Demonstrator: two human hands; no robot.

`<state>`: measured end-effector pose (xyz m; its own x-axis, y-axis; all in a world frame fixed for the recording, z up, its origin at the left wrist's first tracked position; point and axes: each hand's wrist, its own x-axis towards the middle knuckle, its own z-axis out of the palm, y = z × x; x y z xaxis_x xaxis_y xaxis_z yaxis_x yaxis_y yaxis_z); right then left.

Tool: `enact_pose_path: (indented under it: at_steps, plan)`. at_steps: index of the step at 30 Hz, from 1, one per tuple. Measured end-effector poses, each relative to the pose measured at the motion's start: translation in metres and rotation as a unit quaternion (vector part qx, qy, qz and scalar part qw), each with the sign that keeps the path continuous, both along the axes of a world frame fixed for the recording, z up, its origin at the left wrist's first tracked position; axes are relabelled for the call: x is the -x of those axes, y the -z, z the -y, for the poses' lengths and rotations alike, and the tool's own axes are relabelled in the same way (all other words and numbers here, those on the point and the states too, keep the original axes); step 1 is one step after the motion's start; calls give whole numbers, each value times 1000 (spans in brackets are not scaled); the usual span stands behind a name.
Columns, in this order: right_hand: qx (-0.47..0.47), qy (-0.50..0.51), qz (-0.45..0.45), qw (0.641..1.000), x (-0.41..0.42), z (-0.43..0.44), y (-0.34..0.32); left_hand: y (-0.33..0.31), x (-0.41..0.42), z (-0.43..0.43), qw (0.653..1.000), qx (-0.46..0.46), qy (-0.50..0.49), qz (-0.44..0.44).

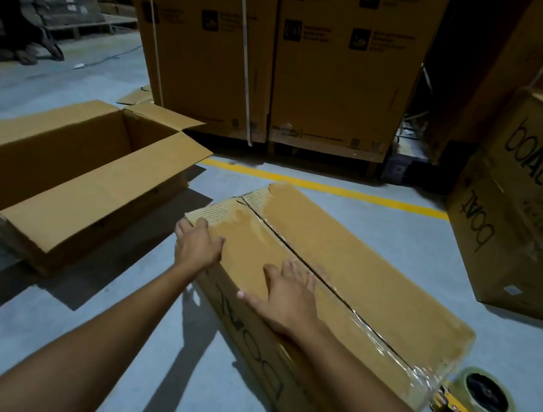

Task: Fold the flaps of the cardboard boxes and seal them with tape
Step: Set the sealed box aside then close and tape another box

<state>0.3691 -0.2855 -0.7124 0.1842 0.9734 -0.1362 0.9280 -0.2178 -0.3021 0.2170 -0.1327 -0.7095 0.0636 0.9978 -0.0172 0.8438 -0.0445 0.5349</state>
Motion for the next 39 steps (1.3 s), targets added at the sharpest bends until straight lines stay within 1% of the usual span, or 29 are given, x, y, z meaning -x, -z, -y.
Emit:
enact_pose_path:
  at_steps: [3, 5, 8, 12, 16, 19, 22, 26, 28, 30, 32, 34, 35, 37, 38, 39]
  plan:
    - [26, -8, 14, 1000, 1, 2, 6, 8, 10, -39, 996, 5, -22, 81]
    - [42, -14, 25, 999, -1, 0, 9, 12, 15, -55, 993, 9, -12, 120]
    - [26, -13, 19, 999, -1, -2, 7, 14, 21, -58, 986, 33, 2, 165]
    - [16, -42, 42, 998, -9, 1, -4, 10, 38, -42, 990, 14, -2, 140]
    - [19, -43, 58, 997, -26, 10, -16, 16, 66, -15, 989, 18, -60, 133]
    - [-6, 1, 54, 999, -34, 20, -19, 17, 80, 15, 987, 49, -101, 115]
    - [-57, 58, 47, 996, -38, 35, -19, 13, 74, 61, 986, 81, -112, 89]
    - [-84, 154, 13, 984, -39, 59, -16, 7, 47, 125, 989, 110, -80, 60]
    - [-83, 170, -13, 982, -38, 71, -14, 1, 36, 153, 989, 117, -60, 60]
    - [-76, 181, -63, 979, -35, 82, -14, 0, 27, 173, 988, 135, -44, 69]
    - [-81, 203, -113, 969, -34, 94, -14, 5, 19, 186, 984, 159, -18, 74]
    - [-100, 243, -129, 956, -36, 104, -10, 12, 8, 198, 979, 185, 18, 81]
    - [-112, 278, -132, 945, -36, 108, -10, 9, 2, 206, 977, 195, 38, 81]
    - [-106, 381, -162, 904, -36, 112, -11, -2, -10, 224, 974, 203, 75, 60]
    - [-85, 426, -190, 880, -36, 112, -12, -5, -14, 230, 975, 201, 86, 31]
    - [-67, 452, -216, 863, -36, 112, -13, -6, -19, 232, 978, 186, 93, -3]
